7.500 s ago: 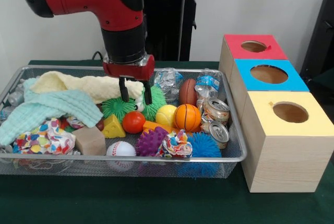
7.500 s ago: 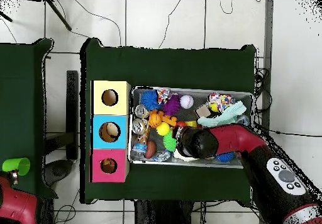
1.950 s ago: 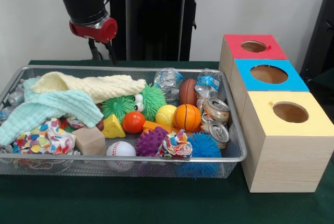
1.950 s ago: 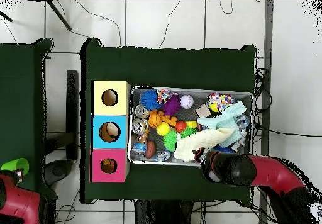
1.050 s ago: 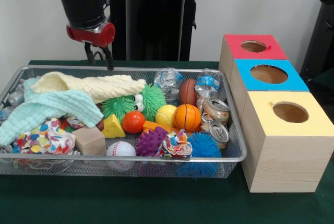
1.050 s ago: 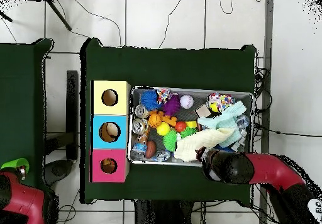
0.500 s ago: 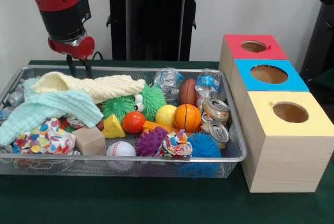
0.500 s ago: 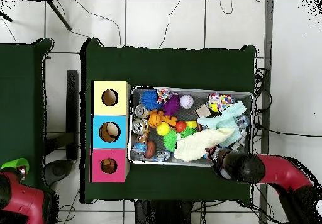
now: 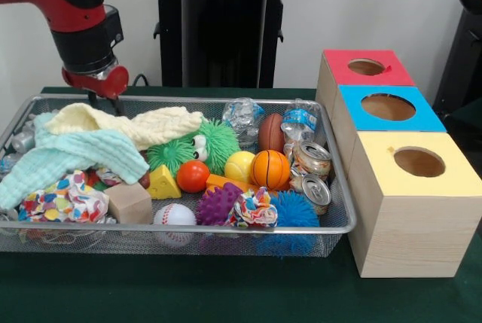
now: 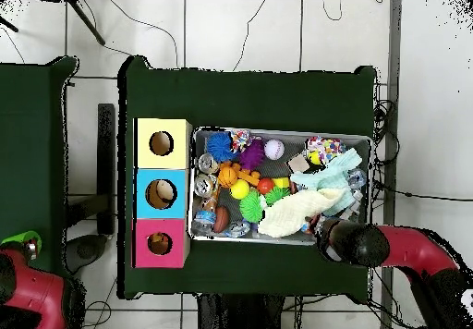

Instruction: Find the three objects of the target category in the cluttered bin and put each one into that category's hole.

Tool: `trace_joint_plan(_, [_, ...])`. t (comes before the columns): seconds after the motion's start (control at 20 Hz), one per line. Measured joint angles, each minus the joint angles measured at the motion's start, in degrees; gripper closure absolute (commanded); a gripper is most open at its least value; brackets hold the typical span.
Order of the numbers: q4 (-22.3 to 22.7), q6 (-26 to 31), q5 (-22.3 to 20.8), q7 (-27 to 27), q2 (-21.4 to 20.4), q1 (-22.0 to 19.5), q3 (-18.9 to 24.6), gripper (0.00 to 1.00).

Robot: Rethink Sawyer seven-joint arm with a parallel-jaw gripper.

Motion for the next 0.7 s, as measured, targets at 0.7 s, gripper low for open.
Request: trace_joint_plan(0.7, [-1.09, -0.54, -5.1, 0.0, -0.98, 7.23, -1.23, 0.0])
